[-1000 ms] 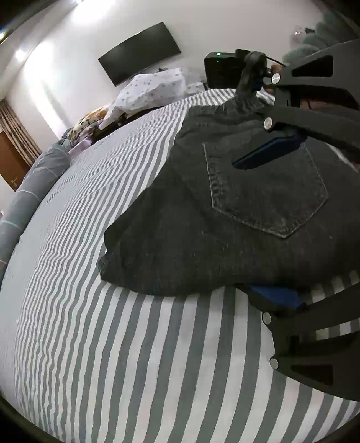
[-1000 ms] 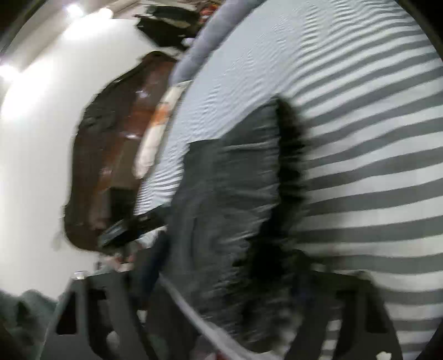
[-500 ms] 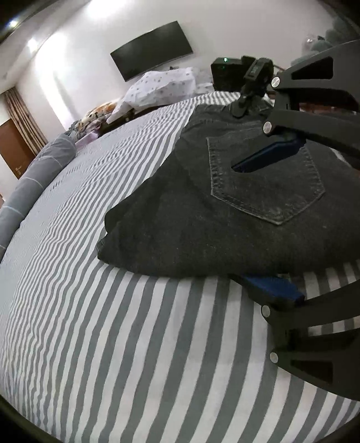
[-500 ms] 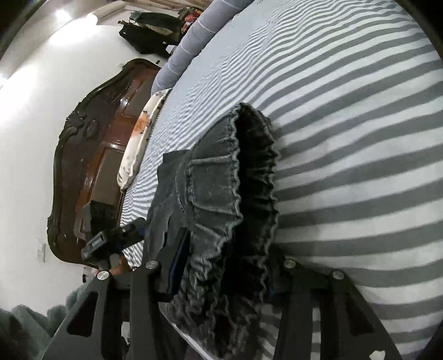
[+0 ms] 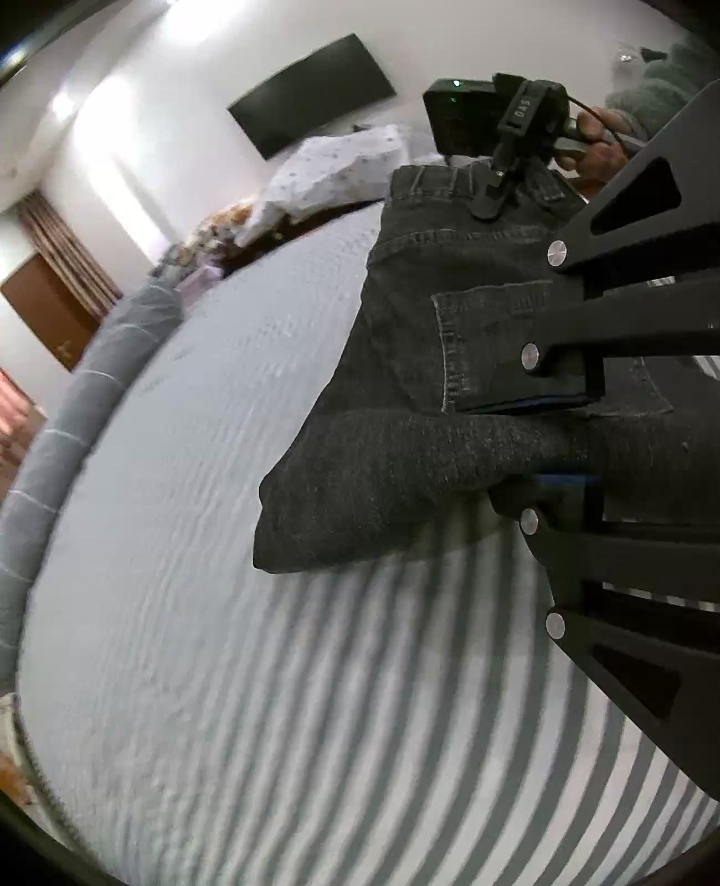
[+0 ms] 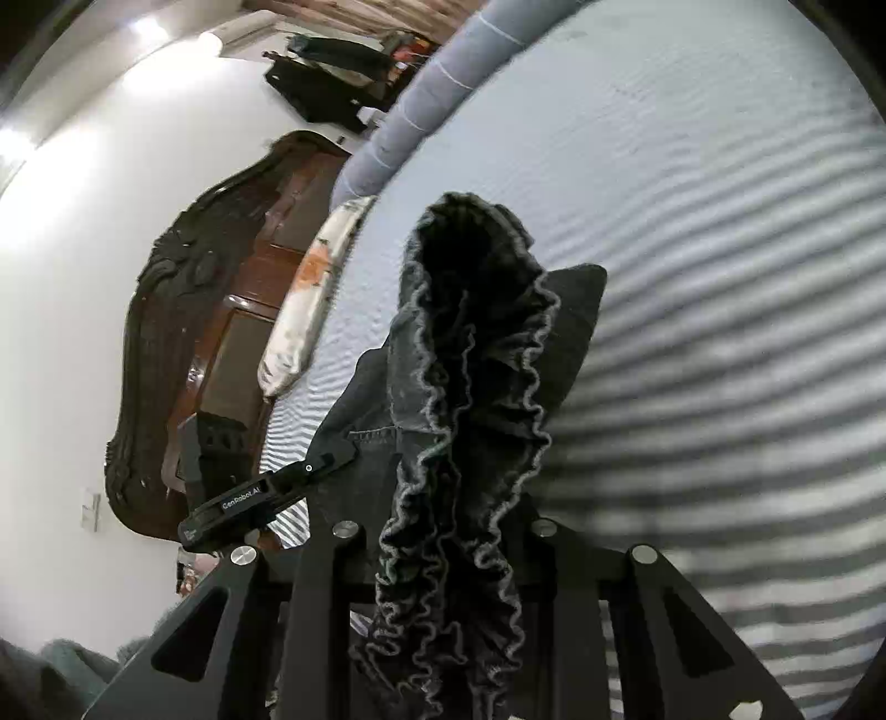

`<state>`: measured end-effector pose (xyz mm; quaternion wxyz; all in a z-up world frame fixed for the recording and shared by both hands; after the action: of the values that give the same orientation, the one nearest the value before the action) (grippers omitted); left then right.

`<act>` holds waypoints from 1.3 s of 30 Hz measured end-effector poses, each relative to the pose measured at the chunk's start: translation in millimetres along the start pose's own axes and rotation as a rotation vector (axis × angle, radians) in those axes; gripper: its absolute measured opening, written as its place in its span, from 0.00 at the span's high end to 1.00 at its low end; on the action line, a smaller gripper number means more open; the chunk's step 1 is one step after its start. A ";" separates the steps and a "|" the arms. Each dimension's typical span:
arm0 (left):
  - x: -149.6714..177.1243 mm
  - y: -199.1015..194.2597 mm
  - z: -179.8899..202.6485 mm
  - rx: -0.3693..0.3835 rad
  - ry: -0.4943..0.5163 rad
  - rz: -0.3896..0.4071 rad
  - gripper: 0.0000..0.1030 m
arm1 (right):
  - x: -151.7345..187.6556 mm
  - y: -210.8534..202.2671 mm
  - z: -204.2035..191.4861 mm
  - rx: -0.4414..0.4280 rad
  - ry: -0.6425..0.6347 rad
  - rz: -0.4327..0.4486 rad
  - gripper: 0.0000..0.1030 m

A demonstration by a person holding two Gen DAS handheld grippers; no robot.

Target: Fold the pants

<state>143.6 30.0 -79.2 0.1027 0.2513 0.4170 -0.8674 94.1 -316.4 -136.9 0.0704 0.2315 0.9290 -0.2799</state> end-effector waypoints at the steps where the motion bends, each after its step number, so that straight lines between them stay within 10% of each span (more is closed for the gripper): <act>1: -6.6 -7.7 -1.4 -0.002 0.000 0.018 0.84 | -5.6 2.1 -7.6 -0.012 -0.003 0.004 0.77; 17: -72.1 -21.6 -77.9 -0.191 0.002 0.006 0.83 | -80.1 130.6 -44.4 0.090 -0.047 -0.096 0.76; 24: -47.2 -1.8 -104.8 -0.306 -0.012 -0.038 0.65 | -65.0 141.1 -31.6 0.359 -0.153 -0.052 0.37; 39: 21.5 -18.7 -84.0 -0.457 0.064 0.013 0.44 | -12.0 125.4 -33.0 0.556 -0.322 0.017 0.25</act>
<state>147.5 107.6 -122.0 0.1493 0.2516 0.6042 -0.7412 163.6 -210.6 -167.5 0.1530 0.2023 0.7919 -0.5556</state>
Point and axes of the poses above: each gripper's, at about its wrist camera, not at the fingertips, and y roughly the way its jaws point, z to its right, x to its underside, the point moved 1 cm from there along y, roughly the way its jaws point, and after that the axes turned 8 degrees about y, right-handed, at the moved point
